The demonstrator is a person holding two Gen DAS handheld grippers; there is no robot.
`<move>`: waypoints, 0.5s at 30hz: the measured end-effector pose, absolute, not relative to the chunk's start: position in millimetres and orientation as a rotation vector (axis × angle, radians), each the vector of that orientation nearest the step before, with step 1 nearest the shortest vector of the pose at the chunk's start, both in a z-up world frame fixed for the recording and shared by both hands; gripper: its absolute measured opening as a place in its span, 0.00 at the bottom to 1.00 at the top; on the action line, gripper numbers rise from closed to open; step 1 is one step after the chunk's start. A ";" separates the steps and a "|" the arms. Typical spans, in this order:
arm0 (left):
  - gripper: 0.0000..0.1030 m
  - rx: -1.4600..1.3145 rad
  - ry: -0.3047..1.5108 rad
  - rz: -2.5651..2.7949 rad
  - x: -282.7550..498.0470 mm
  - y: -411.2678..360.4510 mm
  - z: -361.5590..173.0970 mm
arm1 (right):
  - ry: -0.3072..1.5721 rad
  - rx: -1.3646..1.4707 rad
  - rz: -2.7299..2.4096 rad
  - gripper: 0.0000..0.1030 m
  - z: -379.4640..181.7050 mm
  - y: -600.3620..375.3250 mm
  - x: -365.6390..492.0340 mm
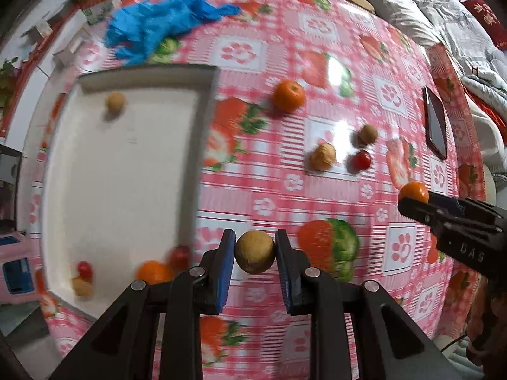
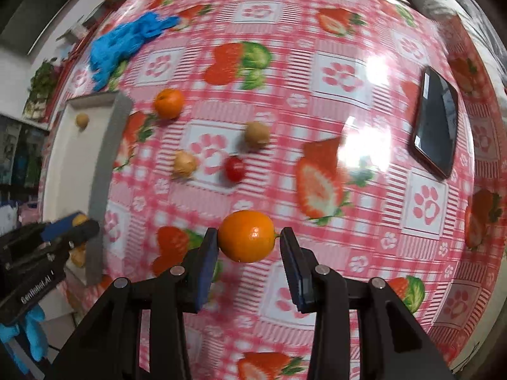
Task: Organize fruits
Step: 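Carry the kiwi and mandarin into the white tray and open both tools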
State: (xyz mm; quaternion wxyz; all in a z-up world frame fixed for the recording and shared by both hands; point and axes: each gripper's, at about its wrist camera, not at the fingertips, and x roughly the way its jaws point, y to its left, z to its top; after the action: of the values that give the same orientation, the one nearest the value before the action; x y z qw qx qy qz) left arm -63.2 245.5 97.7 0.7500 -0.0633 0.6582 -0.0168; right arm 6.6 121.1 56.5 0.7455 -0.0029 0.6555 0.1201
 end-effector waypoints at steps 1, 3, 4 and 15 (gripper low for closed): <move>0.26 -0.137 1.429 -0.019 -64.8 256.2 101.1 | 1.434 -0.015 0.280 0.42 59.7 127.8 4.0; 0.26 -0.140 1.423 0.008 -65.9 270.0 102.9 | 1.432 -0.029 0.324 0.42 66.4 146.3 -2.1; 0.26 -0.152 1.424 0.027 -67.6 282.2 103.7 | 1.430 -0.039 0.348 0.42 67.2 161.2 -1.5; 0.26 -0.208 1.427 0.144 -83.8 365.1 93.4 | 1.429 -0.099 0.502 0.42 68.5 281.0 -0.4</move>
State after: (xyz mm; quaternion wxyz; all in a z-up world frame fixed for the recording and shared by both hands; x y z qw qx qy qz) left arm -83.8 365.1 93.4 0.7487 -0.0951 0.6527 0.0658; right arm -0.4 281.0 68.5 0.7255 -0.0448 0.6480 0.2276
